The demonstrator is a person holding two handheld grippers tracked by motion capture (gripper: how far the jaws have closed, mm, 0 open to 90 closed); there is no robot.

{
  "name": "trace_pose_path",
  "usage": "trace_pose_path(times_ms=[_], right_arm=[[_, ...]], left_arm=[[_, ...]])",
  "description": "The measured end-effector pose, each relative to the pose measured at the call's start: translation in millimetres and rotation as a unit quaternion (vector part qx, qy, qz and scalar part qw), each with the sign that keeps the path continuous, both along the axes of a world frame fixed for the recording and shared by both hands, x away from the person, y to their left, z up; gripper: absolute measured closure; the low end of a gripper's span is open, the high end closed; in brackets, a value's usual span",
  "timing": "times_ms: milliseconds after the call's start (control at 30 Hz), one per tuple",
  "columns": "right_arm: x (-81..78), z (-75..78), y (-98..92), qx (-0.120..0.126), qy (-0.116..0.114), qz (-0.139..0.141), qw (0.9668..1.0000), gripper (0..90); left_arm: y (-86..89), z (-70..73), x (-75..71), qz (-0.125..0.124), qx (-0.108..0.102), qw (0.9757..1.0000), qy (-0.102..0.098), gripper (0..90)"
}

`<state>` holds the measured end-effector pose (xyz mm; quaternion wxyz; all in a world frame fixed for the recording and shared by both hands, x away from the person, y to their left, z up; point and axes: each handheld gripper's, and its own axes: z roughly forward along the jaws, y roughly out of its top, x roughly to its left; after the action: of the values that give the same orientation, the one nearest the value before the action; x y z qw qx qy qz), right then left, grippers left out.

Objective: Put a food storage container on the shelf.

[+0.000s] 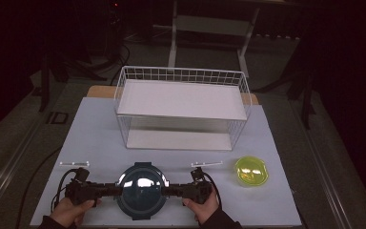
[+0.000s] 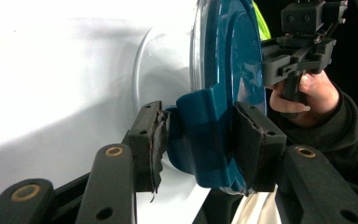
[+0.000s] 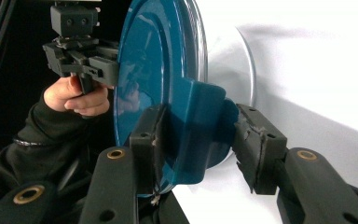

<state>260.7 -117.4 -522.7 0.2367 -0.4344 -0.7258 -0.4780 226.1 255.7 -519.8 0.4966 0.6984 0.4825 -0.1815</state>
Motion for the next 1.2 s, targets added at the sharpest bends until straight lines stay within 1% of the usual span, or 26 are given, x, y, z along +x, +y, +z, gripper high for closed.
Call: trace_pose_path(times_ms=[33,100,200,233,300,433,533,600,667,833,900,1000,1200], right_arm=[[-1.0,1.4,0.7,-0.001,-0.001,-0.002,1.0,55.1],[-4.2,4.7,2.0,-0.008,-0.009,-0.004,0.9999,55.4],[-5.5,5.1,1.9,-0.005,-0.011,-0.006,0.9999,56.0],[-5.7,5.3,2.0,-0.004,-0.01,-0.007,0.9999,56.1],[-5.6,5.4,2.1,-0.003,-0.005,-0.011,0.9999,56.2],[-6.6,5.8,0.9,-0.004,0.003,-0.01,0.9999,56.4],[-6.3,4.9,-1.3,-0.003,0.008,-0.012,0.9999,56.4],[-6.4,6.4,-2.0,-0.005,0.006,-0.014,0.9999,56.4],[-4.8,10.0,-3.5,0.001,0.003,-0.018,0.9998,56.4],[-3.0,20.3,-9.9,0.006,-0.006,-0.026,0.9996,56.4],[-2.6,24.6,-12.3,0.009,-0.015,-0.03,0.9994,56.4],[-1.2,30.9,-16.3,0.011,-0.02,-0.036,0.9991,56.4],[1.4,47.1,-24.4,0.013,-0.033,-0.039,0.9986,56.4]], left_arm=[[-0.7,0.9,-0.7,0.002,0.002,1.0,0.004,54.7],[-0.9,2.2,-3.1,0.002,0.004,1.0,0.002,55.0],[-0.9,3.9,-5.3,-0.002,0.006,1.0,0.003,55.6],[-0.8,3.7,-5.8,0.001,0.003,1.0,0.007,55.7],[-1.0,4.4,-5.8,0.0,0.005,1.0,0.008,55.9],[-3.1,5.9,-5.8,0.011,0.002,0.9998,0.013,56.1],[-5.4,10.0,-4.2,0.009,0.007,0.9999,0.009,56.3],[-6.3,12.4,-2.2,0.008,0.007,0.9999,0.009,56.3],[-8.4,16.5,-0.9,0.006,0.007,0.9999,0.008,56.4],[-13.9,29.7,4.6,0.005,0.006,1.0,-0.006,56.5],[-16.0,34.0,7.0,0.004,0.005,0.9999,-0.009,56.5],[-19.8,39.3,9.8,0.003,0.002,0.9999,-0.013,56.6],[-26.7,53.6,15.0,0.0,-0.008,0.9997,-0.024,56.8]])
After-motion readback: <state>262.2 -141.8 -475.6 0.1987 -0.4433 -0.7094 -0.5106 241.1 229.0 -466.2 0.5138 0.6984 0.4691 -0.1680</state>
